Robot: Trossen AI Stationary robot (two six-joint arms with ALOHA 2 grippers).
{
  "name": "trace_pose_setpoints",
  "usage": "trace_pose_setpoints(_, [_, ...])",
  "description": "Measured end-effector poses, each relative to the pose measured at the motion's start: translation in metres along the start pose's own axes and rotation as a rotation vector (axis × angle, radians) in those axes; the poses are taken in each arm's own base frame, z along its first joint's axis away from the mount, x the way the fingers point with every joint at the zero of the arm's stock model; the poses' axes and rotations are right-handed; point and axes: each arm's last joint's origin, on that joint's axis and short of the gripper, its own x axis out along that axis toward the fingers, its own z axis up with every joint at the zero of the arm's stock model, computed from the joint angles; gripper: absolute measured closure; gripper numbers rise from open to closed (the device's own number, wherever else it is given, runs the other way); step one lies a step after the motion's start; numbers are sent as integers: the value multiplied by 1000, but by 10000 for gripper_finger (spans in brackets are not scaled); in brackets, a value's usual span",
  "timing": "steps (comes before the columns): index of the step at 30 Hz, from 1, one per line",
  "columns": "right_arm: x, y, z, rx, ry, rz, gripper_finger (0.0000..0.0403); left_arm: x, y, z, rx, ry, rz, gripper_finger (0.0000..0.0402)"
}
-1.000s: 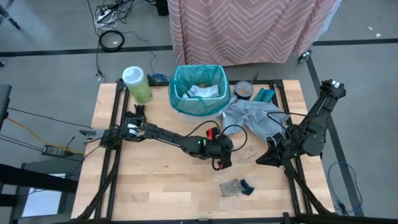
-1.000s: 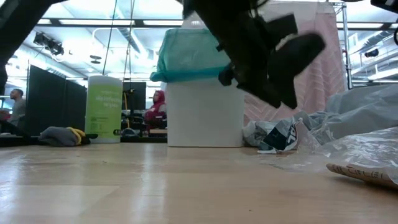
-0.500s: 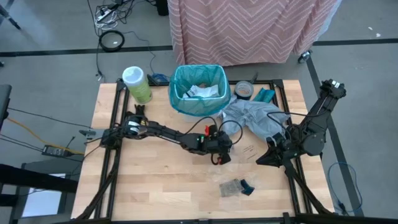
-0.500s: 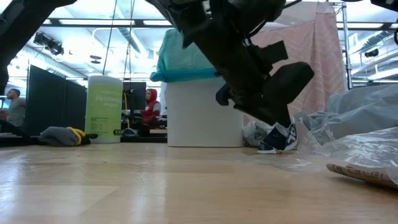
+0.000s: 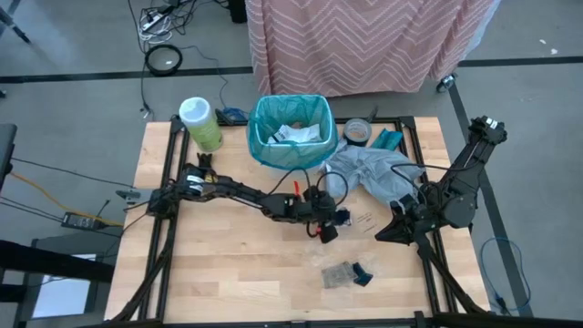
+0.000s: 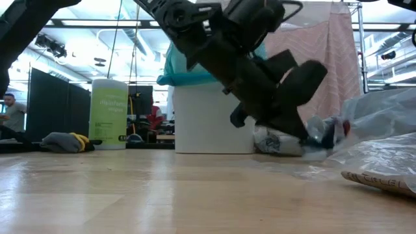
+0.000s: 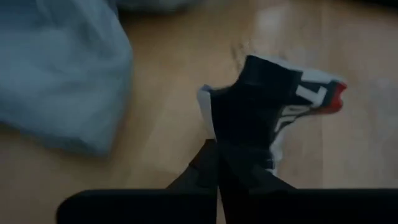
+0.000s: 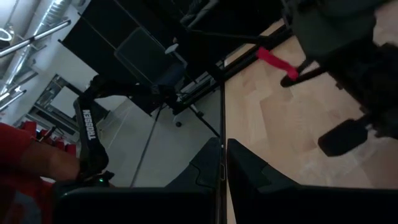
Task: Place trash/remove bag and relplace
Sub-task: Put the white paper into the trash bin
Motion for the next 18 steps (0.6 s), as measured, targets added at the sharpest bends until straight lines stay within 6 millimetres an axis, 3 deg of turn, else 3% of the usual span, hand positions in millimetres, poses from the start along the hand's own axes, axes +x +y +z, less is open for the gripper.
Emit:
trace_pose_setpoints(9, [0,-1,0,-7,2,-6,383,-58,-13,56,-64,-125,-59,399])
trace_pose_setpoints(18, [0,-1,-1,-35,2,-8,383,-154,-2,123,-137,-377,8,400])
